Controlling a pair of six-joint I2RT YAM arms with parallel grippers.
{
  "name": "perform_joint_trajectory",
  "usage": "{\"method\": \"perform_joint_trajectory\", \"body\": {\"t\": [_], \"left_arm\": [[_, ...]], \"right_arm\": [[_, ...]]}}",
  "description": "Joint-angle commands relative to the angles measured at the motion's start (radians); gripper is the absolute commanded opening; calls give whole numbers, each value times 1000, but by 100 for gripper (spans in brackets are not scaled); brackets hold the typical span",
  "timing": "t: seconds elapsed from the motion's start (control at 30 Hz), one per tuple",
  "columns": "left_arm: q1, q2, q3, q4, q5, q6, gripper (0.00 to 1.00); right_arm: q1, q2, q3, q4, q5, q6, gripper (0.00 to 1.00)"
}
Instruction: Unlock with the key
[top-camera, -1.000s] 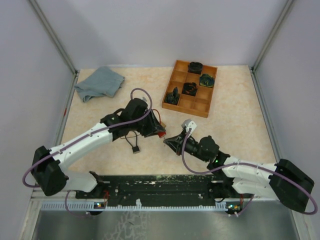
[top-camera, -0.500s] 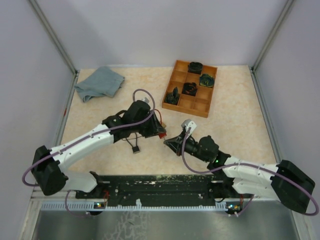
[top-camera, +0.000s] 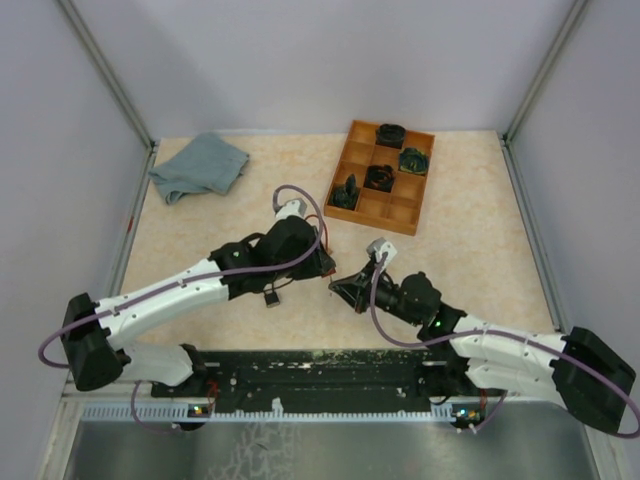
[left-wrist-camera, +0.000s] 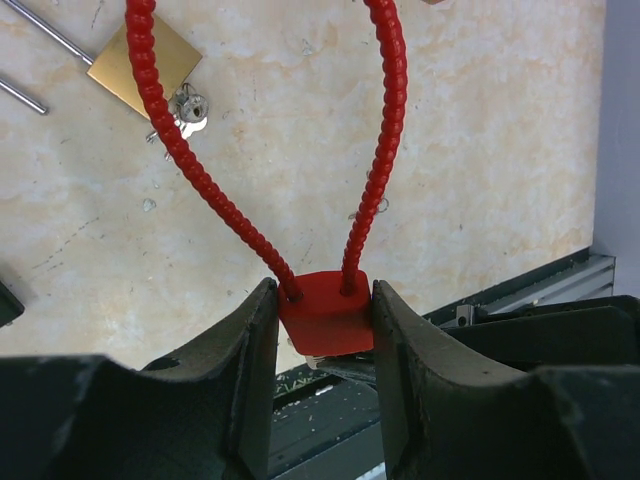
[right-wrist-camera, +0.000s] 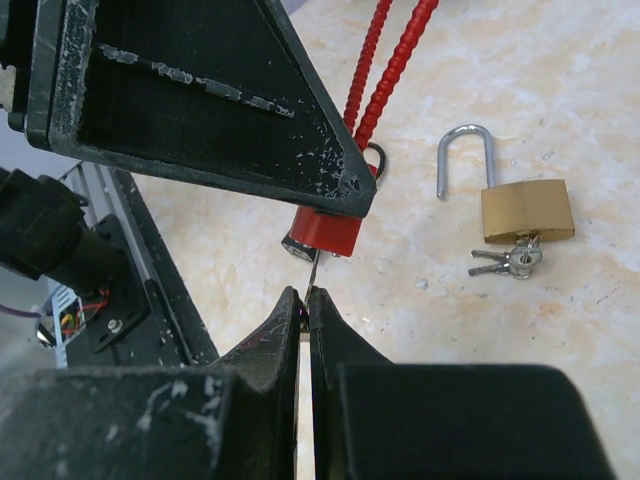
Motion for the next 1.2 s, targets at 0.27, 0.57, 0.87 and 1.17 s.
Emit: {"method": "perform_joint_trajectory", "body": {"t": [0.27, 0.57, 0.87, 1.17], "left_arm": [[-40, -47, -30, 17, 90, -29, 0], [-40, -54, -14, -4, 88, 11, 0], [-30, -90, -37, 26, 84, 17, 0], [-31, -79, -75, 57, 170, 18, 0]], "right_arm": [[-140, -26, -24, 239, -161, -8, 0], [-142, -13, 98, 46, -340, -117, 0], [-146, -42, 130, -76, -252, -141, 0], [-149, -38, 115, 37, -295, -86, 0]]}}
